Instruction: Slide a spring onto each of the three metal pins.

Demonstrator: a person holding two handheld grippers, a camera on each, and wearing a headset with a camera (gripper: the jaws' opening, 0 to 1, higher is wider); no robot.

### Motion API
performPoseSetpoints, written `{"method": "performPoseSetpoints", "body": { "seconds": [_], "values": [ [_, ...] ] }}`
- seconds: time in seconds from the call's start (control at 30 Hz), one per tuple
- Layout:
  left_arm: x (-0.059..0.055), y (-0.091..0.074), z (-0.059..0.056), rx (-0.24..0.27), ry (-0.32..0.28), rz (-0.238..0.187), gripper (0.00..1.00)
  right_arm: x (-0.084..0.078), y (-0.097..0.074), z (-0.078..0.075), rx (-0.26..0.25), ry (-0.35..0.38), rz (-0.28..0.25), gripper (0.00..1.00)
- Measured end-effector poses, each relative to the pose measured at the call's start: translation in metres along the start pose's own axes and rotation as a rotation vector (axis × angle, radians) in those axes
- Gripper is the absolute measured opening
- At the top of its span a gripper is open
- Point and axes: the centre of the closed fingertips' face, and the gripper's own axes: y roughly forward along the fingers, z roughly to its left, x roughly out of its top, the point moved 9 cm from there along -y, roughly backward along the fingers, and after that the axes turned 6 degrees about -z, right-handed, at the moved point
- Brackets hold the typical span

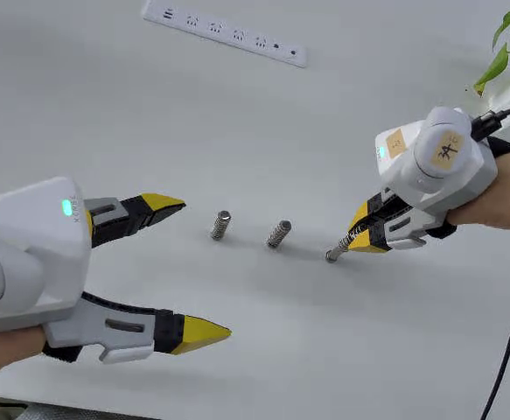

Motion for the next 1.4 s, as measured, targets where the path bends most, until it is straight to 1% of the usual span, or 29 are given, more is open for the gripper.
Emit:
{"method": "performPoseSetpoints", "body": {
  "seconds": [0.23,0.43,0.83,1.17,1.4],
  "values": [
    [-0.001,0.0,0.0,-0.001,-0.002,0.0,0.82,-0.001,0.007,0.0,0.002,-0.014,0.007,0.07],
    [-0.001,0.0,0.001,-0.001,-0.005,-0.001,0.82,-0.005,0.013,-0.004,0.004,-0.018,0.008,0.07],
    [-0.002,-0.001,0.001,0.004,-0.012,-0.001,0.81,-0.004,0.02,0.003,0.001,-0.028,0.011,0.08],
    [-0.003,-0.001,0.001,0.005,-0.014,-0.001,0.81,-0.011,0.029,-0.002,-0.004,-0.03,0.015,0.08],
    [-0.002,-0.002,0.001,0.007,-0.014,0.001,0.81,-0.011,0.03,-0.003,-0.011,-0.029,0.015,0.08]
  ]
}}
